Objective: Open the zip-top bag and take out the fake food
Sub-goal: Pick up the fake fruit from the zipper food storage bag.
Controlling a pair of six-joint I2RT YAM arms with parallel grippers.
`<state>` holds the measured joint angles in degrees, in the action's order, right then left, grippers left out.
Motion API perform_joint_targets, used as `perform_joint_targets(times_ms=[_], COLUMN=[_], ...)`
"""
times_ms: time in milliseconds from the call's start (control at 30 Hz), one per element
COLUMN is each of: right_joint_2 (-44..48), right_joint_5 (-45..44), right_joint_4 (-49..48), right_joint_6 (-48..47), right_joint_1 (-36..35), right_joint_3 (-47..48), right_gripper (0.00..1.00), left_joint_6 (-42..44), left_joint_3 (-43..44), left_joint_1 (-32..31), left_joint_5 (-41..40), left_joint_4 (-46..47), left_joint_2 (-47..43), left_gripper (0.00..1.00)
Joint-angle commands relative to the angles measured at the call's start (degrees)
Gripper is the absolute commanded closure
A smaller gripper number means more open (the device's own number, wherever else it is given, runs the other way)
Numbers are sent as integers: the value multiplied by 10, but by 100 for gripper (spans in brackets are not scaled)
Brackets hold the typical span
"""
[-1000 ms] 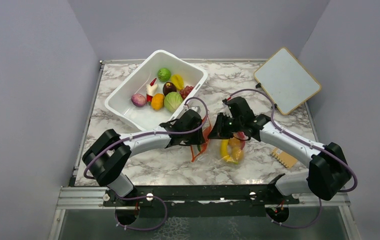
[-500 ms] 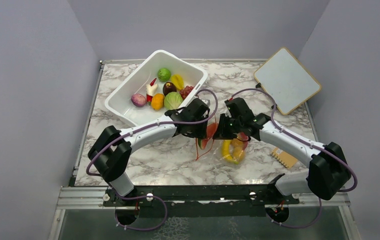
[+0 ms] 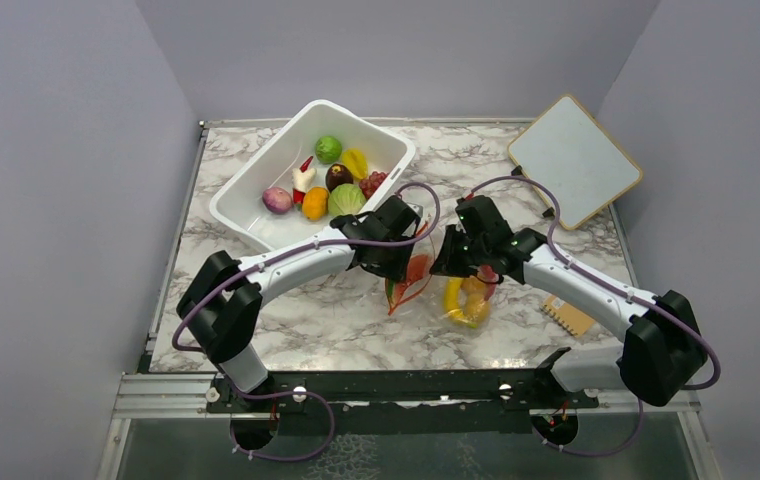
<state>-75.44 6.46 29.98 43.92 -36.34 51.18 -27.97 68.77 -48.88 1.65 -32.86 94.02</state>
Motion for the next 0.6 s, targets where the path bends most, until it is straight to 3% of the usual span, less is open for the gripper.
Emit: perform_joint_targets(times_ms=[0,567], right_joint_2=[13,18], right_joint_5=[-36,-33], right_joint_4=[3,-3], right_joint_6=[14,24], right_joint_1=[-3,-3], right_joint_3=[-6,-13], right_gripper=[91,91], left_joint_6=[23,22], left_joint_3=[11,13], left_joint_1=[-4,2], left_joint_5=[-15,-90], left_joint_4=[-26,-23], left_joint_2=[-23,-89], left_gripper=[100,100])
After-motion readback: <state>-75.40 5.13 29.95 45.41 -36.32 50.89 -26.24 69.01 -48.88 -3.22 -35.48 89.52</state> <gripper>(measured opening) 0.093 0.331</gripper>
